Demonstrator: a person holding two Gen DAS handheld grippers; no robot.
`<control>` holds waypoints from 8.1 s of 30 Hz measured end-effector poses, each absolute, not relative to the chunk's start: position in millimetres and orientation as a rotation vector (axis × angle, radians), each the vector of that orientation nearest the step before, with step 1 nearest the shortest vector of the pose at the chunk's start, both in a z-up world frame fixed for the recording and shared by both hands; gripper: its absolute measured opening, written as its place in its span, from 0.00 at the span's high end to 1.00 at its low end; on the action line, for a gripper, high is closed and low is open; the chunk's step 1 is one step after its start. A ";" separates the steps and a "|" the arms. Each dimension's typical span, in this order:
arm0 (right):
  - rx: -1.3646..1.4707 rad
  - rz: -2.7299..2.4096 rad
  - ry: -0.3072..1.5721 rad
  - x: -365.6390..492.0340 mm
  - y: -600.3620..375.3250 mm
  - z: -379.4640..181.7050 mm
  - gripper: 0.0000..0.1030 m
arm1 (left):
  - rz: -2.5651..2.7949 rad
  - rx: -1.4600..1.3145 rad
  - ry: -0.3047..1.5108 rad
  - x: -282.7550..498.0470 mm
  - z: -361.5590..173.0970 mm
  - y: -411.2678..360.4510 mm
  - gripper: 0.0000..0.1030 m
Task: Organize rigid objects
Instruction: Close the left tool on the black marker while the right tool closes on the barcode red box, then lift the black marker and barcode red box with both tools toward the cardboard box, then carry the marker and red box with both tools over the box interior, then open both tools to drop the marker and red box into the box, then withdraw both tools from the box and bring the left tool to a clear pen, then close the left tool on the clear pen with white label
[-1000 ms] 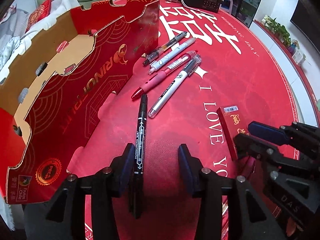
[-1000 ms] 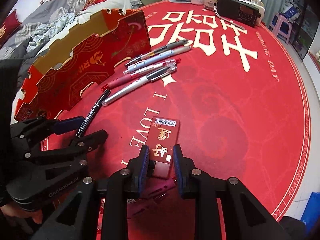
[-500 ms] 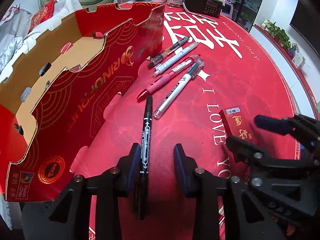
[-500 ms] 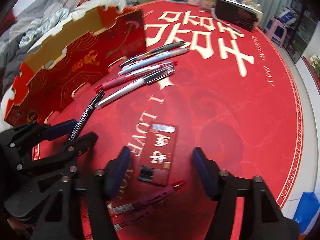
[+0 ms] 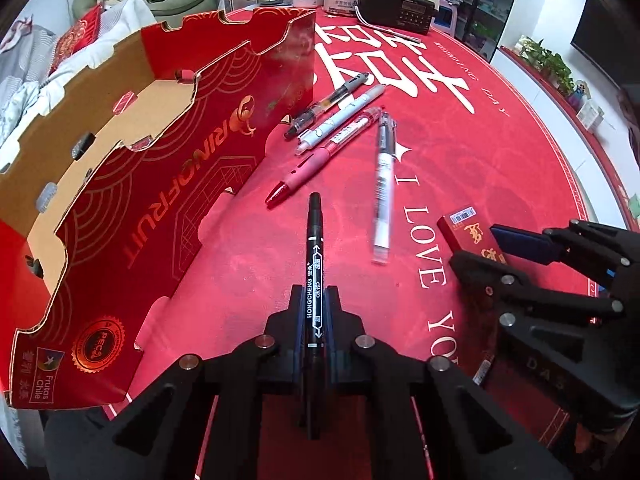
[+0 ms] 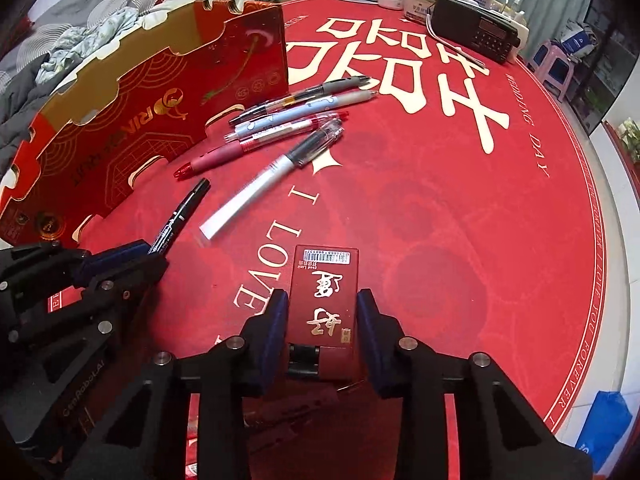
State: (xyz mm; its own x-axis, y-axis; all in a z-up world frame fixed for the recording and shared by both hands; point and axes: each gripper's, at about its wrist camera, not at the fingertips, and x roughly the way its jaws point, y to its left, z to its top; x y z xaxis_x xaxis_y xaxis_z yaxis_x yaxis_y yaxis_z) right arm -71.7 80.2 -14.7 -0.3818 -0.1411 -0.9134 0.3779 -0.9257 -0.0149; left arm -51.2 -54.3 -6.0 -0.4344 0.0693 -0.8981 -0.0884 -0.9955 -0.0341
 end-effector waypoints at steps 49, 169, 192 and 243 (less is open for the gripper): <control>1.469 -2.355 0.346 -63.5 79.5 -10.5 0.65 | 2.639 -1.587 0.017 -49.1 -2.6 -51.8 0.91; 1.103 -2.231 0.411 -153.1 -102.6 84.5 0.65 | 2.917 -1.643 -0.438 -102.8 54.7 -214.1 0.91; 1.115 -2.288 0.307 -151.5 -76.4 96.9 0.65 | 2.923 -1.648 -0.452 -91.2 53.2 -213.2 0.60; 1.431 -2.424 0.026 -126.3 149.2 1.2 0.65 | 2.466 -1.586 0.069 -117.4 -6.8 14.6 0.60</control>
State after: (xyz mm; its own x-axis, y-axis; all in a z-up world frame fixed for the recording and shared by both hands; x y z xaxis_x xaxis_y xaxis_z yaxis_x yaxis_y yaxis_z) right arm -126.3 149.2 1.2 -0.4438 -0.2669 -0.8555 0.2852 -0.9470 0.1475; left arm -117.4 14.6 -6.8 -0.3998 0.1486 -0.9045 -0.1992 -0.9773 -0.0725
